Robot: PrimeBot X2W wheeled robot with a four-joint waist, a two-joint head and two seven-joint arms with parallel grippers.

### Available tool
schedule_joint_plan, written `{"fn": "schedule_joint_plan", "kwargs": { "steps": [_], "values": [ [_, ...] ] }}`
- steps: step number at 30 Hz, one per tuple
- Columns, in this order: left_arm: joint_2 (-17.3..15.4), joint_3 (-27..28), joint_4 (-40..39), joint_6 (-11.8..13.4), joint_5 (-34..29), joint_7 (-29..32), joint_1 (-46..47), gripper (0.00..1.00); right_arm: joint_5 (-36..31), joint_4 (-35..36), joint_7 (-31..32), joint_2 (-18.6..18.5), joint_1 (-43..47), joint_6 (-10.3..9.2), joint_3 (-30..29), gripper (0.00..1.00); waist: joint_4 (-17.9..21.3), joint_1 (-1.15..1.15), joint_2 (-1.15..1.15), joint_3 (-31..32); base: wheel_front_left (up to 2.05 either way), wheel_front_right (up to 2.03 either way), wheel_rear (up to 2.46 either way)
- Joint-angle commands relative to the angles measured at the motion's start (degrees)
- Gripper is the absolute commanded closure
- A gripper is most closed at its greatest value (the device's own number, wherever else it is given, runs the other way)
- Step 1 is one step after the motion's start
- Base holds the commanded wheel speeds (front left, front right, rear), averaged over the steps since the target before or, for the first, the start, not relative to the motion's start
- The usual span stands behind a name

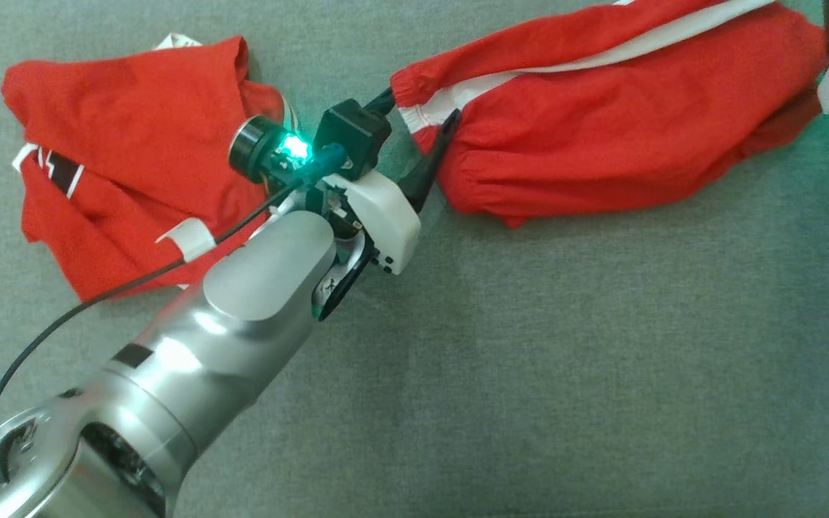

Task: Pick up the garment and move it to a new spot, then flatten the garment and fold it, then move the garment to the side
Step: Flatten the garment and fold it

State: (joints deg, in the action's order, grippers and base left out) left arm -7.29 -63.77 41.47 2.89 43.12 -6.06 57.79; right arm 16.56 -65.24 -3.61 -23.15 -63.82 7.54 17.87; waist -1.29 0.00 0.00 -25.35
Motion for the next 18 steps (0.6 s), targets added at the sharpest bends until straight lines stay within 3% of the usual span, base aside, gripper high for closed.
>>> {"fn": "schedule_joint_plan", "kwargs": {
  "steps": [1, 10, 18],
  "values": [
    [-1.4, 2.2, -0.7, 0.9, -0.5, -1.3, 2.2, 0.00, 0.0, 0.8, -1.7, 0.0, -0.7, -0.05, -0.4, 0.00, 0.4, 0.00, 0.00, 1.4, 0.00, 0.00, 0.00],
    [-3.9, 6.3, -1.0, 5.4, 0.4, -6.9, 0.0, 0.00, 2.3, 3.2, -9.6, 0.7, 3.3, -0.05, -0.7, 0.00, 1.7, 0.00, 0.00, 8.1, 0.00, 0.00, 0.00],
    [-8.6, 12.4, -8.9, 10.6, -0.5, -8.9, -6.5, 0.00, 4.5, 17.7, -11.3, 1.4, 14.5, -0.05, -4.9, 0.00, 2.8, 0.00, 0.00, 14.9, 0.00, 0.00, 0.00]
  ]
}}
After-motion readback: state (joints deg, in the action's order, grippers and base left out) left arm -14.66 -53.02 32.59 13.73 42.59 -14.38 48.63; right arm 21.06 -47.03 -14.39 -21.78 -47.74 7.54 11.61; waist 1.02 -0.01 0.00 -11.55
